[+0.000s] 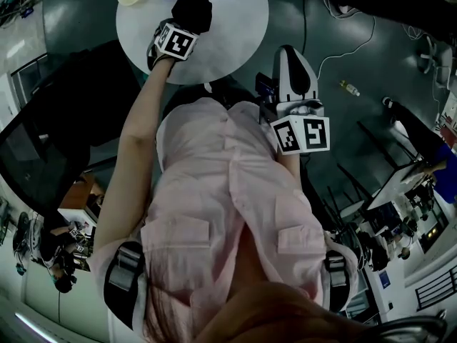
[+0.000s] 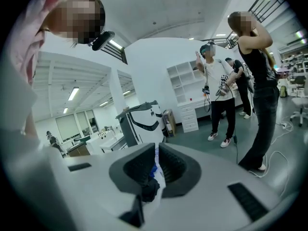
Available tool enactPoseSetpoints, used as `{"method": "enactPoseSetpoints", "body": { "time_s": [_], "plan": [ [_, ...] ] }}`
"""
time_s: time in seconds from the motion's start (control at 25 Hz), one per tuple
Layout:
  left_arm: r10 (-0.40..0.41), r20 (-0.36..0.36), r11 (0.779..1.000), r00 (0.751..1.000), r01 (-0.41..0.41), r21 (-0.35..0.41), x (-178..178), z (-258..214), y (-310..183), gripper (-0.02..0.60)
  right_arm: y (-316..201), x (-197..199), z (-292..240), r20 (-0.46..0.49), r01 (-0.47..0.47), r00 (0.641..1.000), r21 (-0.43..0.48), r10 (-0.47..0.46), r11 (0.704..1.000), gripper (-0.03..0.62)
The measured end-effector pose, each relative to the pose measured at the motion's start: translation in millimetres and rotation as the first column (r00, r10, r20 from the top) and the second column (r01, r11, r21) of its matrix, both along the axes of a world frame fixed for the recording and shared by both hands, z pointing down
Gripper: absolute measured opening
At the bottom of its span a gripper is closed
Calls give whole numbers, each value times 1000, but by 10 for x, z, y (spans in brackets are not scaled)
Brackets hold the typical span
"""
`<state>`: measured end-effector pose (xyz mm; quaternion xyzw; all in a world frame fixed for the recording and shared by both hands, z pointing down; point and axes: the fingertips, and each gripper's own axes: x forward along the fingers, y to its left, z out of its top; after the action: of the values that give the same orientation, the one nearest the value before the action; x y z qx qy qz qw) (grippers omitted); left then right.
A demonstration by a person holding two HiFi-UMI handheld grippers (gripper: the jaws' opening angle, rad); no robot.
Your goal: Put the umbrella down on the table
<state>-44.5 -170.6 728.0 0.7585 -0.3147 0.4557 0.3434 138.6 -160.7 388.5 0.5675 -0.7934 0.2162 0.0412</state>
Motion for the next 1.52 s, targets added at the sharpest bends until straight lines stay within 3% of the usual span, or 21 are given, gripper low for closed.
{"method": "enactPoseSetpoints", "body": {
  "time_s": [0.24, 0.48, 0.96, 1.16, 1.32, 1.52],
  "plan": [
    [-6, -24, 1000, 1000, 6, -11, 15, -46, 30, 348, -5, 9, 2, 3, 17, 1000, 2, -17, 1000, 41],
    [-9, -14, 999, 1000, 10, 45, -88, -243, 10, 353, -30, -61, -21, 6, 38, 999, 11, -38, 999, 40],
    [-107, -114, 981, 988, 124, 151, -56, -792, -80, 345, -149, -88, -34, 17, 73, 997, 16, -74, 997, 41],
    [-161, -185, 958, 969, 199, 208, -73, -1109, -120, 206, -145, -125, -21, 18, 84, 996, 21, -84, 996, 40],
    [-220, -256, 919, 941, 288, 269, -128, -1413, -210, 66, -146, -154, -35, 19, 87, 996, 29, -87, 996, 40],
    [-236, -339, 863, 911, 357, 358, -141, -1917, -281, 20, -144, -168, -50, 18, 84, 996, 37, -85, 996, 40]
  ]
}}
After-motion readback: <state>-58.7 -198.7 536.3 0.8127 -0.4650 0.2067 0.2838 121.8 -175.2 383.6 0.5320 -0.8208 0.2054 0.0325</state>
